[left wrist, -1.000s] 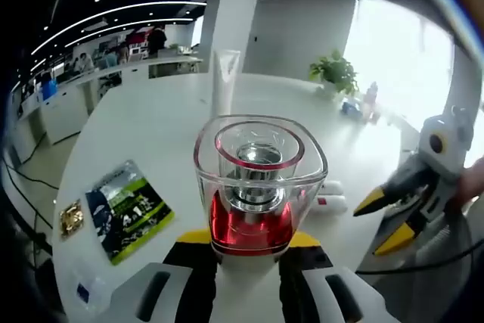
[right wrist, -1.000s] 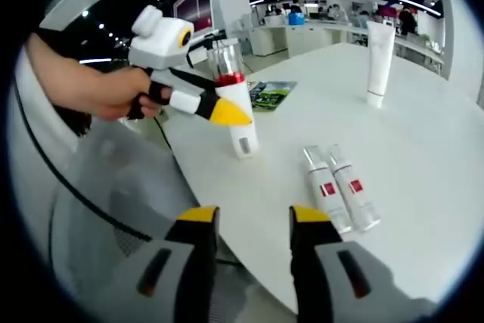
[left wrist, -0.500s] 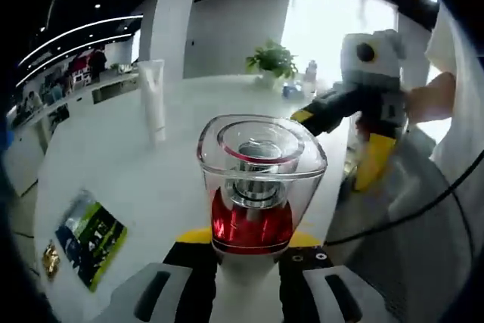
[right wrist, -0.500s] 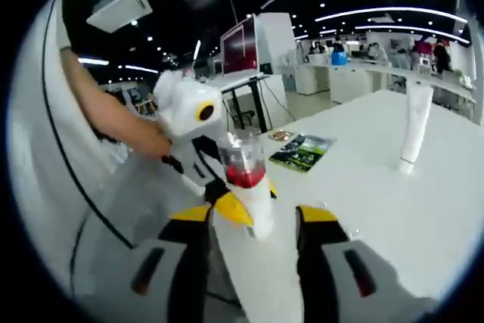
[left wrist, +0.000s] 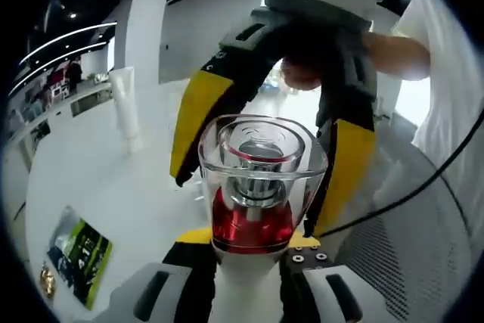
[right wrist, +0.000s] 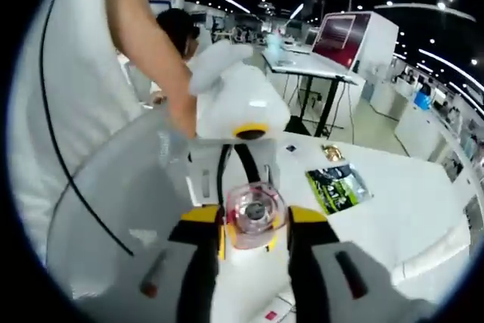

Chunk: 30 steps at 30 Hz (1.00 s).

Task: Arrange the skincare products in the storage area until every visible bottle or jar stands upright without overlapping.

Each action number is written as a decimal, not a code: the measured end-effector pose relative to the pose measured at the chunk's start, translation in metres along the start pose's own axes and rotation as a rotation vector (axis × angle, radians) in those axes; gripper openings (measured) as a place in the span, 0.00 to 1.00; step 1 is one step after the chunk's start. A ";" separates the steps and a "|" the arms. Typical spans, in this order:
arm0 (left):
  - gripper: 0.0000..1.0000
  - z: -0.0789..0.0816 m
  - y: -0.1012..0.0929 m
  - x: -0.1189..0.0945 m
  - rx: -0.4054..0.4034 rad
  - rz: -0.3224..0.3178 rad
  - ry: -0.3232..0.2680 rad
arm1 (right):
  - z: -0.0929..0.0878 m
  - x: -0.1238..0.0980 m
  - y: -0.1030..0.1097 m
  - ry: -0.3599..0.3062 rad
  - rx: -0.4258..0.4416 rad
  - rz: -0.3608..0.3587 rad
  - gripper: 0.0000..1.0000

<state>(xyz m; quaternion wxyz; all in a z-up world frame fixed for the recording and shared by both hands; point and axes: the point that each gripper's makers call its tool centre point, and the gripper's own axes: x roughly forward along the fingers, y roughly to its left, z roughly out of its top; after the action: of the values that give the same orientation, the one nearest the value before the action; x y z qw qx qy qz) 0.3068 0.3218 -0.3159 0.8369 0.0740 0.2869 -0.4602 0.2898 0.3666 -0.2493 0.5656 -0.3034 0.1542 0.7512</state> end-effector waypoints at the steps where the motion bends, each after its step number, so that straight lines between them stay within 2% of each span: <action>1: 0.32 0.000 0.000 0.000 0.001 0.003 -0.001 | 0.003 -0.001 0.000 -0.007 -0.007 0.002 0.33; 3: 0.32 0.000 -0.001 -0.001 0.001 0.005 0.003 | 0.003 0.000 0.002 -0.006 0.016 0.018 0.31; 4: 0.32 -0.001 -0.001 0.000 0.003 0.020 0.007 | 0.002 -0.001 0.002 -0.007 0.064 0.008 0.31; 5: 0.32 -0.001 0.000 0.000 0.000 0.026 0.009 | 0.002 -0.001 0.001 -0.008 0.068 0.002 0.31; 6: 0.33 -0.001 0.002 -0.001 -0.013 0.038 0.017 | 0.002 -0.001 0.000 -0.009 0.075 -0.018 0.30; 8: 0.34 -0.003 0.006 -0.002 -0.104 0.100 0.047 | 0.002 -0.001 -0.003 -0.013 0.118 -0.083 0.30; 11: 0.38 0.005 0.009 -0.002 -0.177 0.157 0.009 | 0.002 -0.002 -0.007 -0.030 0.188 -0.169 0.29; 17: 0.47 0.005 0.019 -0.009 -0.270 0.306 -0.006 | 0.002 -0.002 -0.011 -0.045 0.254 -0.300 0.29; 19: 0.47 0.004 0.020 -0.011 -0.293 0.347 -0.011 | 0.001 -0.003 -0.014 -0.057 0.288 -0.355 0.29; 22: 0.46 -0.001 0.020 -0.013 -0.372 0.394 -0.005 | 0.001 -0.003 -0.014 -0.051 0.274 -0.399 0.29; 23: 0.43 -0.002 0.019 -0.014 -0.415 0.423 -0.007 | 0.001 -0.004 -0.015 -0.053 0.311 -0.416 0.29; 25: 0.38 0.001 0.015 -0.011 -0.393 0.418 -0.010 | 0.000 -0.004 -0.017 -0.050 0.338 -0.434 0.29; 30: 0.36 -0.001 0.018 -0.014 -0.352 0.443 0.016 | 0.001 -0.003 -0.018 -0.034 0.367 -0.448 0.30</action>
<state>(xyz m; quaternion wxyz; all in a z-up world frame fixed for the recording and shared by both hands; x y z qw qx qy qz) 0.3152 0.3420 -0.3113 0.9147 -0.0079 0.3459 -0.2086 0.3068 0.3708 -0.2450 0.7655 -0.2098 0.2070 0.5720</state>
